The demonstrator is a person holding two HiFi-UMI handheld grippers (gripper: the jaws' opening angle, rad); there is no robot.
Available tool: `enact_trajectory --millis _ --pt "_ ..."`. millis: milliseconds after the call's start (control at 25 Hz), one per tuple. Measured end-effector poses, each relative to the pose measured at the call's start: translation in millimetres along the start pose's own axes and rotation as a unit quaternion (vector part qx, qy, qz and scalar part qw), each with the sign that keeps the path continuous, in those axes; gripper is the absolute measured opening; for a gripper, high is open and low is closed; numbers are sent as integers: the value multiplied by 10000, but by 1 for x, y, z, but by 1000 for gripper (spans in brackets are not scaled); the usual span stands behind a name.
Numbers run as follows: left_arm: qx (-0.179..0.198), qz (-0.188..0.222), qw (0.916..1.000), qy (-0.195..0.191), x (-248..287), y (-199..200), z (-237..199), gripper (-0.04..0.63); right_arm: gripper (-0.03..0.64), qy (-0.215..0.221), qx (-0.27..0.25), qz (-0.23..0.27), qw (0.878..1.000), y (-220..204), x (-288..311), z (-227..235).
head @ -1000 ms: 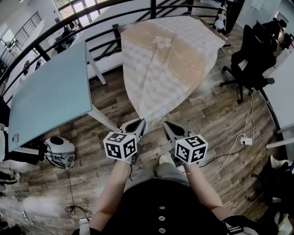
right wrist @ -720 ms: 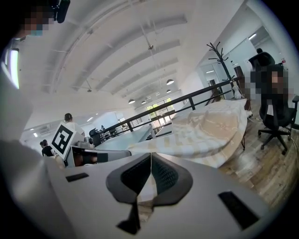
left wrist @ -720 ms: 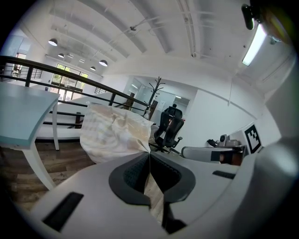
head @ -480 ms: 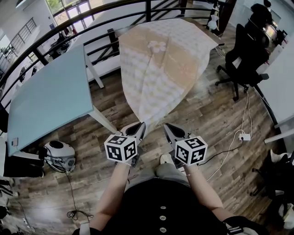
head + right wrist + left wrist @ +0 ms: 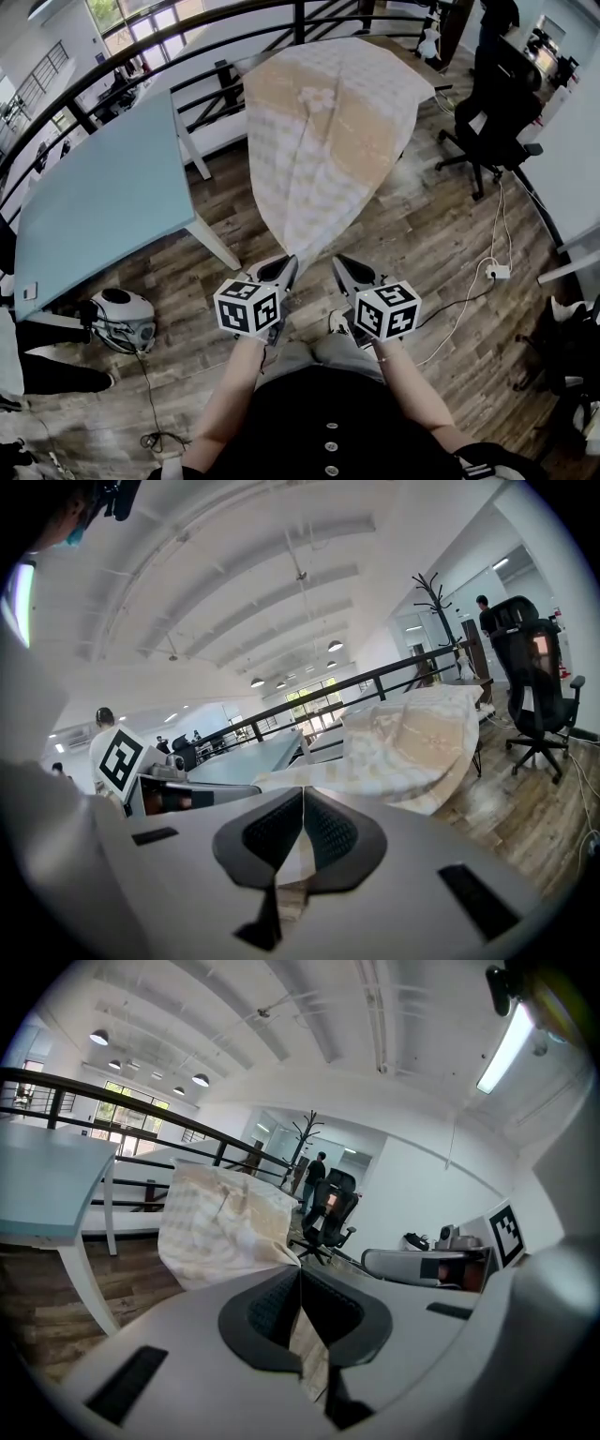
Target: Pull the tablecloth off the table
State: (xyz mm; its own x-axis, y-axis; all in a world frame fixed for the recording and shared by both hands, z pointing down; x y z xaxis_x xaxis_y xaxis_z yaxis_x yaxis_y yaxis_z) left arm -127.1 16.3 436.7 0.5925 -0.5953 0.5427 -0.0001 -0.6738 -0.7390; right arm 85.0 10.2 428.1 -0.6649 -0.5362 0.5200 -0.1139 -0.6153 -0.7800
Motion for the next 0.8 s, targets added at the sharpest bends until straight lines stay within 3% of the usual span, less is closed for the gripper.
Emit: enact_trajectory --millis 320,800 --pt "315 -151 9994 -89 -17 -10 2 18 28 -14 -7 7 10000 -12 -2 -22" --pt "363 -345 9986 -148 -34 -33 -3 18 28 -36 15 -21 10000 -27 0 -48"
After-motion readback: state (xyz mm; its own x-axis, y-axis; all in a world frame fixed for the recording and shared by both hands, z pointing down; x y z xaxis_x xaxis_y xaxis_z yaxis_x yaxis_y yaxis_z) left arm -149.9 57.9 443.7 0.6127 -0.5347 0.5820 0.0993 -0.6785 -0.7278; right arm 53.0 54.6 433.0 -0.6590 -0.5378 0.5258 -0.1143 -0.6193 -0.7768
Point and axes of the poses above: the fingertips, and each gripper's own axes: x forward along the fingers, z to its right, y out of its top, the point moved 10 cm from there along -x, backward along the fingers, and after that the axes turned 12 degrees about -z, right-handed, at the moved point
